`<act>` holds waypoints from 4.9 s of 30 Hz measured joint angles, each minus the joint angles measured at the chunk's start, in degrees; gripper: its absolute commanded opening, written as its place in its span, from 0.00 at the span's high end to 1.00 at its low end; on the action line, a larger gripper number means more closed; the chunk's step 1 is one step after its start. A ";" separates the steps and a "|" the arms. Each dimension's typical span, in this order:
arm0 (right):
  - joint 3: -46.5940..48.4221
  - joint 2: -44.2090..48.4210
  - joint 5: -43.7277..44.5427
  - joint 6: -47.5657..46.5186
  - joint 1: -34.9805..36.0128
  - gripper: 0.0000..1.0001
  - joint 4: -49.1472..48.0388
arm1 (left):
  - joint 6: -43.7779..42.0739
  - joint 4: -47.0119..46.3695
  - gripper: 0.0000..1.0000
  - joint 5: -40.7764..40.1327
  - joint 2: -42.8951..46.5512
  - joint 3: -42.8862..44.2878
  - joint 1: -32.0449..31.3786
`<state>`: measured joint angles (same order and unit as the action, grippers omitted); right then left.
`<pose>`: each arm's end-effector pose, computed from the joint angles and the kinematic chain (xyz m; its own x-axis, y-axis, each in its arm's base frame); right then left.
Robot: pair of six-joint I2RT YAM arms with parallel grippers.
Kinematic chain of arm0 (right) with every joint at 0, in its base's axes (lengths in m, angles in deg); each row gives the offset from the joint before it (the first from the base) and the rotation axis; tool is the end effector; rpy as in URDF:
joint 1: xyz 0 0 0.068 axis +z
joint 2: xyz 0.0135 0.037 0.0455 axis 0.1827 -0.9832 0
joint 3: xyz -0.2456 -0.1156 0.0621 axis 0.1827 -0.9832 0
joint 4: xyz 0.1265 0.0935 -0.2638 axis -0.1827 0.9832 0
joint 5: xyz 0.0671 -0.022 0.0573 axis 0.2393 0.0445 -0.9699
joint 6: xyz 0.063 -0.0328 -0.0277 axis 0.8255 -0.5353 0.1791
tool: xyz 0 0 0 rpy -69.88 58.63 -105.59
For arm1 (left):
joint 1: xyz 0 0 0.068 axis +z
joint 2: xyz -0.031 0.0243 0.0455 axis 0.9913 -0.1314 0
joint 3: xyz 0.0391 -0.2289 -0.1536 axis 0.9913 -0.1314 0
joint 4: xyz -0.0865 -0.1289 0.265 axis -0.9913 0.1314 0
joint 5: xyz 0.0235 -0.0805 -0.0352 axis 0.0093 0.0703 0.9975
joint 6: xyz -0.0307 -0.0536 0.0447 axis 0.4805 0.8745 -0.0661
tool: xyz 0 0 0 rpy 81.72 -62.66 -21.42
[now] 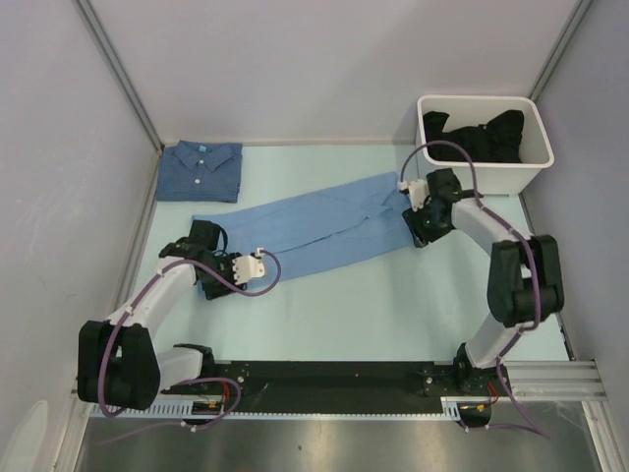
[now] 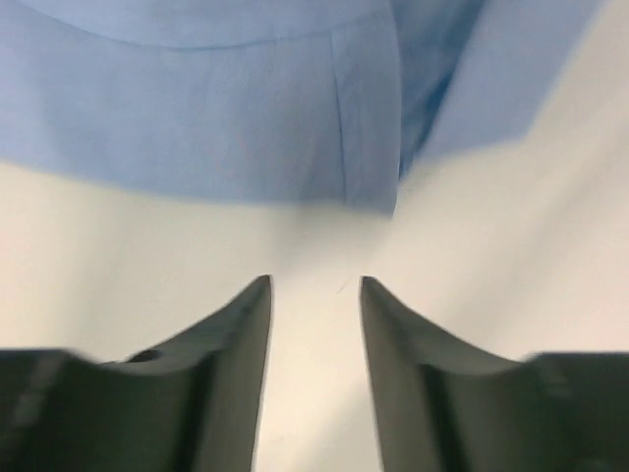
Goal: Fold and stack the long sleeve shirts
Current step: Fold the shirt
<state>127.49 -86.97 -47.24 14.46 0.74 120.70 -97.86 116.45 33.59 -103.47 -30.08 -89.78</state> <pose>0.3944 0.0839 0.1438 -0.7170 -0.5719 -0.3985 -0.5841 0.8049 -0.1042 0.2441 -0.0453 0.1514 -0.1660 0.9425 -0.2902 0.9568 0.2251 0.1838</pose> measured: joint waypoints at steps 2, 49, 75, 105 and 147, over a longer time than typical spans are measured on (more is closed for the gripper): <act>-0.72 4.79 -4.20 3.65 -1.99 0.37 2.32 | 0.35 -0.13 0.44 -0.09 0.20 -0.15 0.00; -15.69 2.08 -22.21 56.85 -10.75 0.34 -23.56 | 4.57 10.88 0.40 10.60 -6.73 16.57 -5.68; -5.64 -7.19 -9.31 55.84 -3.63 1.00 -26.82 | 22.93 6.36 0.64 9.53 -47.45 43.71 16.31; 38.29 -34.95 -4.83 38.53 2.86 0.38 -20.41 | 22.36 3.50 0.83 14.49 -26.23 11.80 18.88; 26.40 -30.25 -27.15 45.86 1.49 1.00 -16.52 | 20.52 4.42 0.69 12.96 -17.92 4.39 -2.34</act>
<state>153.89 -117.22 -74.39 60.31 2.22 104.18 -77.34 120.86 46.55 -121.39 -25.68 -92.12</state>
